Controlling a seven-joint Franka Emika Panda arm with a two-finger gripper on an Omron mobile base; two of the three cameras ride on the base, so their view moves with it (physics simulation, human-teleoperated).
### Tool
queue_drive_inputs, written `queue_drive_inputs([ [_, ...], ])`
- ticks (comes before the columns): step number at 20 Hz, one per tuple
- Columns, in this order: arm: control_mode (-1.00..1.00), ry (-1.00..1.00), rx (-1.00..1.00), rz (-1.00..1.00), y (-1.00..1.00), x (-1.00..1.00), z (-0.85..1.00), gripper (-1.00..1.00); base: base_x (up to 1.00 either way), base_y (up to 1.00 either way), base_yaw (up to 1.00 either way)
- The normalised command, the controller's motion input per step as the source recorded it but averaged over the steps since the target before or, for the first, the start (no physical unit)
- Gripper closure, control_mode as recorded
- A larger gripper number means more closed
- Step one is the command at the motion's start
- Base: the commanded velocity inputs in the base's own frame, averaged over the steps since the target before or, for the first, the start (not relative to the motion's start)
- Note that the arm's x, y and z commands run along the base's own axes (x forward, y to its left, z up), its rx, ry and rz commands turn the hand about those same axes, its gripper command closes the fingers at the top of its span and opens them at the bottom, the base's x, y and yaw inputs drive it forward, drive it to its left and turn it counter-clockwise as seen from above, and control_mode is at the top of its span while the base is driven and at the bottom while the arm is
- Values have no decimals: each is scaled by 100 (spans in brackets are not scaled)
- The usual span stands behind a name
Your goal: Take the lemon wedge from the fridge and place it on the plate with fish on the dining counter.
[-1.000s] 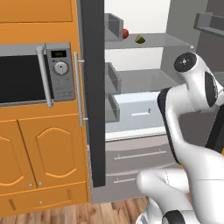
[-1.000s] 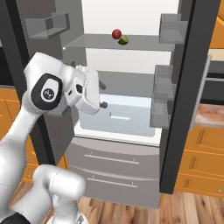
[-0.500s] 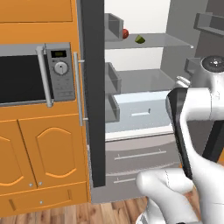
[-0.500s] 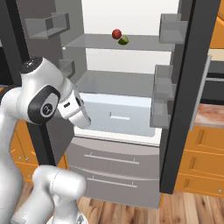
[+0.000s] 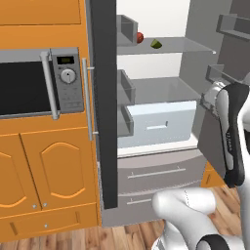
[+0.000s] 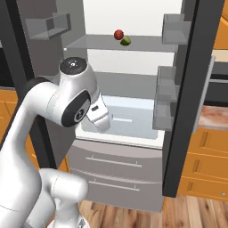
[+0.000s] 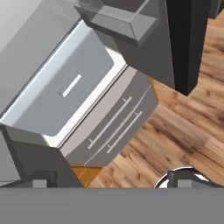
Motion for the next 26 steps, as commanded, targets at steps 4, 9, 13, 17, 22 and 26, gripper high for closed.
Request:
queue_drive_inputs([
  [4, -100, -27, -16, 0, 1, 0, 0, -100, 0, 0, 0],
  [9, -100, -11, -13, 0, 7, 0, 0, -100, 0, 0, 0],
  [13, -100, 9, -24, 2, 18, 5, -7, -100, 0, 0, 0],
  [17, -100, 7, -6, 0, 9, 6, 0, -100, 0, 0, 0],
  [22, -100, 0, 0, 0, 0, 3, 0, -100, 0, 0, 0],
  [26, -100, -1, 0, 0, -15, 5, 0, -100, 0, 0, 0],
])
